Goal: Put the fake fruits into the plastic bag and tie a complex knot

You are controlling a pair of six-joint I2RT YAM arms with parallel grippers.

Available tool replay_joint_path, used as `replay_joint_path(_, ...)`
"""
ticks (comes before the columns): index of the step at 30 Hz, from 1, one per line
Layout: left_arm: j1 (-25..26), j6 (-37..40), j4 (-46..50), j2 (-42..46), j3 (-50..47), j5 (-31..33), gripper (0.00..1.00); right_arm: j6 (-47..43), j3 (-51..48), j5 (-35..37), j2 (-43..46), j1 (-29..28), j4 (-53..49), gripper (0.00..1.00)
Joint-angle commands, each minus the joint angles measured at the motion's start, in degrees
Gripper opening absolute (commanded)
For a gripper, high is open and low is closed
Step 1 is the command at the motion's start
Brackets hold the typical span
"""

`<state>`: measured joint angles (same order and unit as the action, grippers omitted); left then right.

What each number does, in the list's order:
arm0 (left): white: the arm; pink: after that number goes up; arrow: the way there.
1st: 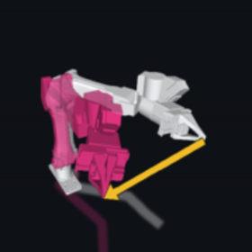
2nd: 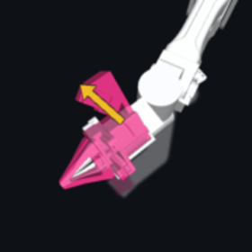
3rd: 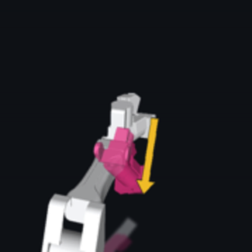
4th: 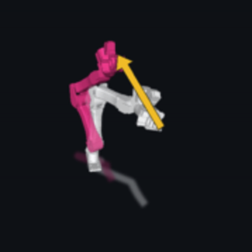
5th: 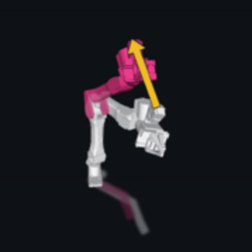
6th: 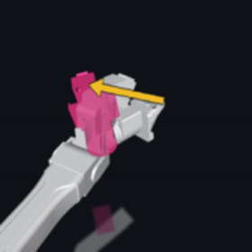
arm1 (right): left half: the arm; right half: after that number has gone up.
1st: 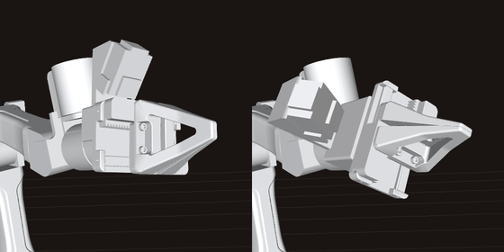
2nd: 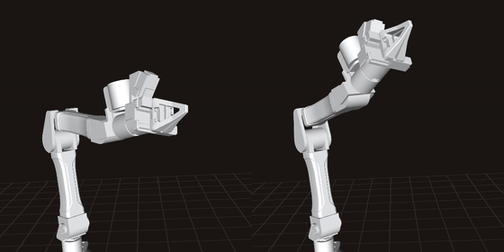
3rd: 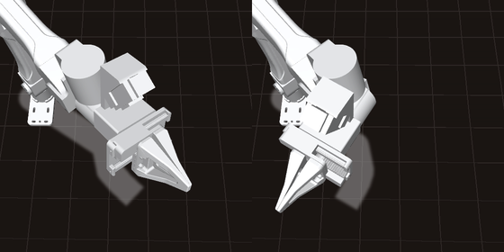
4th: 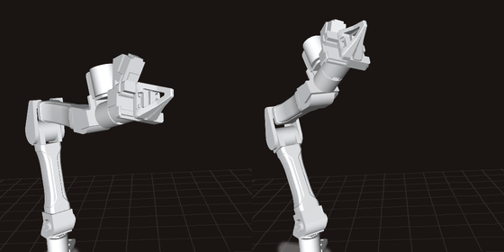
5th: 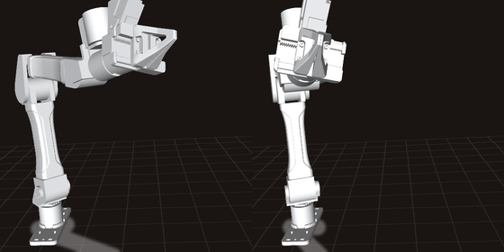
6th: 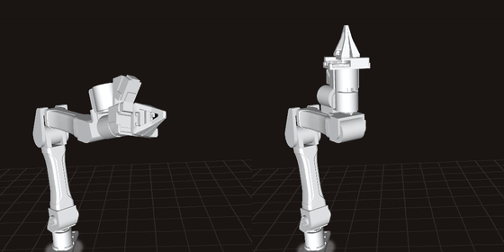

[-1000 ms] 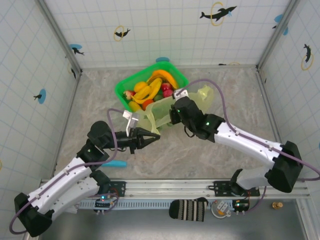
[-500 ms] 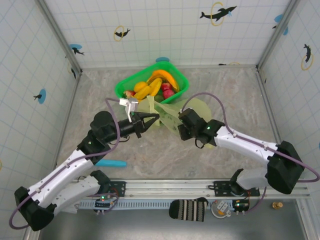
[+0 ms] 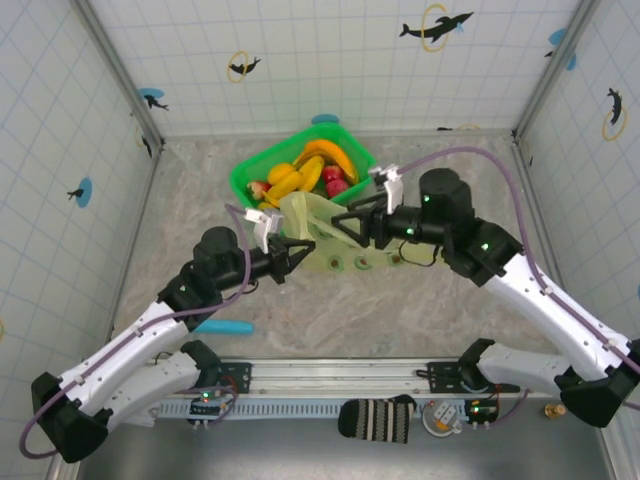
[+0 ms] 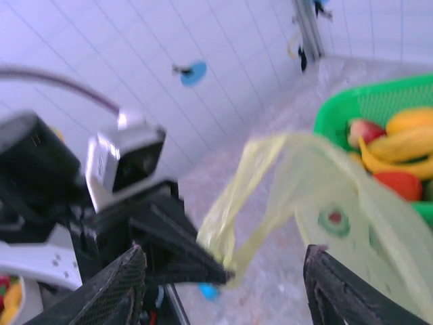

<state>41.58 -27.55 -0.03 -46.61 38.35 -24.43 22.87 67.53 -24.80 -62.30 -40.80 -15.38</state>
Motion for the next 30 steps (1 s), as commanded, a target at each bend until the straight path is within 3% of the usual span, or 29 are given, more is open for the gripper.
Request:
replay_joint_path(1, 0.2, 3.6, 3.1, -0.6, -0.3, -2.5, 0.00, 10.6, -2.6, -11.6, -2.5, 8.3, 15.3, 0.62)
replay_joint_path(4, 0.2, 4.9, 3.2, -0.7, -0.8, -3.8, 0.00, 17.4, -2.1, -16.8, -6.2, 10.9, 25.9, 0.62)
replay_joint_path(7, 0.2, 6.6, 3.9, -1.1, -1.0, -5.5, 0.00, 22.9, -0.2, -17.4, -10.9, 10.8, 31.2, 0.63)
replay_joint_path(15, 0.3, 8.8, 3.0, -3.5, 0.5, -3.0, 0.00, 30.7, -0.5, -16.0, -17.9, 2.9, 43.8, 0.65)
replay_joint_path(18, 0.3, 9.3, 1.6, -4.4, 1.4, -3.7, 0.00, 32.6, -2.5, -15.0, -17.8, 1.6, 51.9, 0.73)
replay_joint_path(22, 0.3, 10.6, 1.2, -5.6, 2.6, -5.8, 0.00, 28.6, -2.0, -14.3, -17.9, 0.0, 56.5, 0.81)
replay_joint_path(30, 0.3, 11.1, 1.9, -4.4, 1.9, -4.4, 0.00, 10.3, -0.5, -16.9, -15.4, -1.3, 60.3, 0.81)
